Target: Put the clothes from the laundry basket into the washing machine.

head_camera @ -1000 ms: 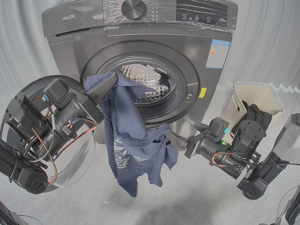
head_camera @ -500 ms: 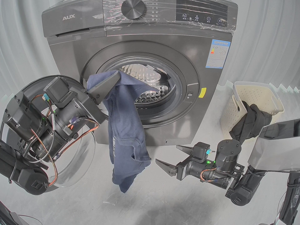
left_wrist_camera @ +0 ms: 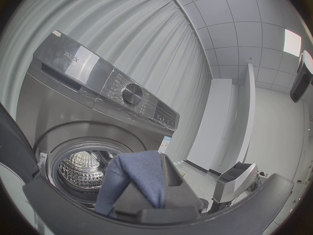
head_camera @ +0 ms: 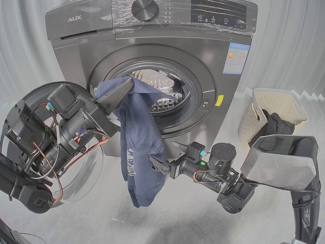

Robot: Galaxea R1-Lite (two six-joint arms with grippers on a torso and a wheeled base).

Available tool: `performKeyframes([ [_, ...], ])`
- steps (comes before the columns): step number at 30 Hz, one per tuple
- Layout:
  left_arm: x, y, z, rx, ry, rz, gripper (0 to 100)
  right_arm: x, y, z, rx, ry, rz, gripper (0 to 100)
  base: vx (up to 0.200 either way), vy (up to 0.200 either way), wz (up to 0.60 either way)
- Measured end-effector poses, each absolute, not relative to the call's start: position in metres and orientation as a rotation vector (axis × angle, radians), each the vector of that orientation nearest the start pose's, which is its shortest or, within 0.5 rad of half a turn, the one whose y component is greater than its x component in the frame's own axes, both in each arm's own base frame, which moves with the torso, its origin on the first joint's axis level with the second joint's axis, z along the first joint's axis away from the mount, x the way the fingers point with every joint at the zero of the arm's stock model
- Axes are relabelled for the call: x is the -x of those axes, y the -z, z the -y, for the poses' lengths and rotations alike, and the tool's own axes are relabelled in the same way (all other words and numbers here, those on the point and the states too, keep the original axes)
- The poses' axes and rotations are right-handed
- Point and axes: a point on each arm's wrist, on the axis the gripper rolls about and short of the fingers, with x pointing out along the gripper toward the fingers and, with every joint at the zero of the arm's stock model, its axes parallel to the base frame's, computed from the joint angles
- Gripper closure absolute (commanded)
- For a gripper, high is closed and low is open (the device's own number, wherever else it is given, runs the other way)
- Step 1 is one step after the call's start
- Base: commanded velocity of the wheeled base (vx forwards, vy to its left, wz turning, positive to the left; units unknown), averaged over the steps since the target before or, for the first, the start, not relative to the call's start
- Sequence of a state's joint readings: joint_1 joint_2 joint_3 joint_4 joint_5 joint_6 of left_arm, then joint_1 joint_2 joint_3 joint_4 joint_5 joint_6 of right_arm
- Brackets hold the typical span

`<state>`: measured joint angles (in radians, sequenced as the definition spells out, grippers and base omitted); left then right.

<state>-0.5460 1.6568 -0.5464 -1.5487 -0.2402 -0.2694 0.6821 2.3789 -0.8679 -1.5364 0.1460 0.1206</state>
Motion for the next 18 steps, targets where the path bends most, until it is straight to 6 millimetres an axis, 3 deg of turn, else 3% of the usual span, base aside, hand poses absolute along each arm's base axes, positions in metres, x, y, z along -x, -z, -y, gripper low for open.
performKeyframes([
  [9,-0.221,-0.220,0.142,0.322,0.834,0.343,100,-0.305,-0.035,-0.291,-0.125,-0.933,0.004,0,0.000,0.000,0.00],
  [18,-0.221,-0.221,0.142,0.324,0.835,0.346,100,-0.314,-0.027,-0.320,-0.125,-0.923,0.033,0,0.000,0.000,0.00],
])
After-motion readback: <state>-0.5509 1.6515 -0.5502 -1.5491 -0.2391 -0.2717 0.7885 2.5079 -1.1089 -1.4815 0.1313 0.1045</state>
